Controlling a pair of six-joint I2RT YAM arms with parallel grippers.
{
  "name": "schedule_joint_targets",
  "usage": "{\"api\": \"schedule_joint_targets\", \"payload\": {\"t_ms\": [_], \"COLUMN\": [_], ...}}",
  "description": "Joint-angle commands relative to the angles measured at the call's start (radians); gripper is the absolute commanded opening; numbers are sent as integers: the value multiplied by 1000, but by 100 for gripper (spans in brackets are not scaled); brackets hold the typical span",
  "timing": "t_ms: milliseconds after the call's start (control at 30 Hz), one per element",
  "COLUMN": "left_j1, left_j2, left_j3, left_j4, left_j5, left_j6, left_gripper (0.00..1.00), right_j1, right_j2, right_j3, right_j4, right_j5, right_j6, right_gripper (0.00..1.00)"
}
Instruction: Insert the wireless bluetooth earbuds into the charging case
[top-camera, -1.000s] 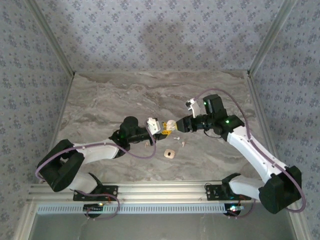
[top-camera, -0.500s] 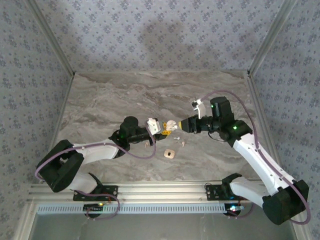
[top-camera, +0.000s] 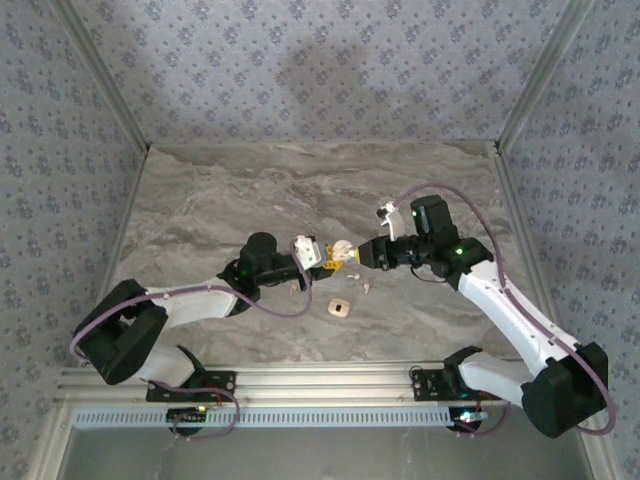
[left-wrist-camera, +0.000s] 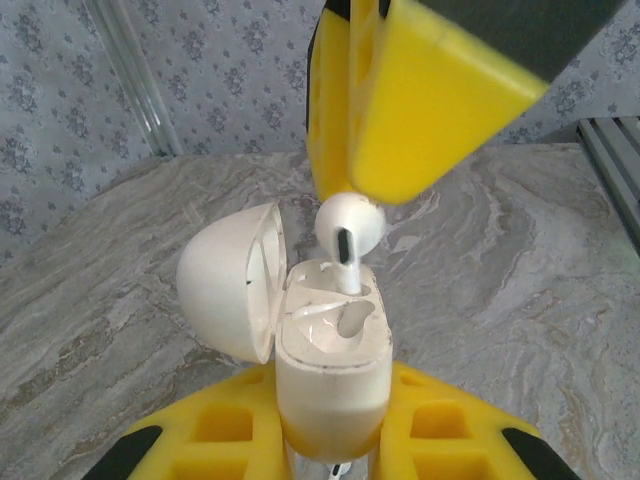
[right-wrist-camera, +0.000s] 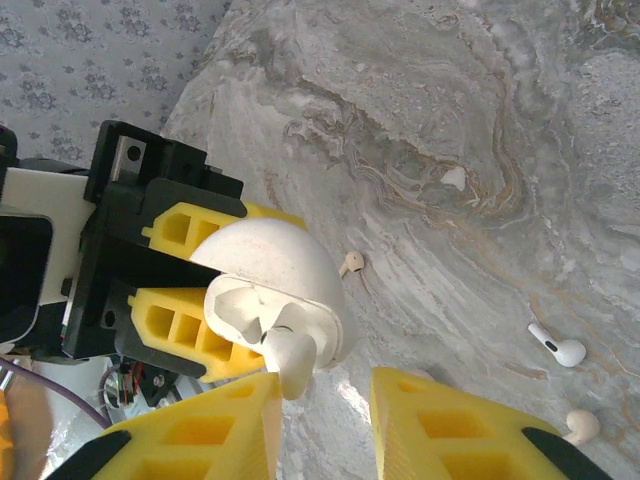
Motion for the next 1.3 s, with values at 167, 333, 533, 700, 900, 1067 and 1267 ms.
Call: {"api": "schedule_joint_targets", "payload": {"t_ms": [167, 333, 533, 700, 900, 1067, 1267], "left_j1": [-7, -7, -2, 32, 65, 85, 98], "left_j2": [-23, -25, -32, -45, -87, -131, -186], "left_j3": [36, 34, 5, -50, -129, -179, -212], "left_j4": [4, 0, 15, 42, 66, 52, 20], "left_j5": [11, 7, -32, -60, -164, -229, -271], "left_j6": [19, 20, 9, -34, -106, -137, -138], "left_gripper": [10, 10, 10, 10, 10, 10, 10], "right_j1": [1, -8, -28, -27, 22, 71, 106], "right_j2": [13, 10, -9, 79, 221, 320, 482], "right_j3": [-2, 6, 28, 106, 157, 116, 132], "right_j4": [19, 29, -37, -235, -319, -214, -138], "right_j5": [11, 10, 73, 263, 363, 340, 328], "right_j6": [4, 7, 20, 109, 273, 420, 480], "right_gripper": [28, 28, 30, 31, 31, 33, 38]}}
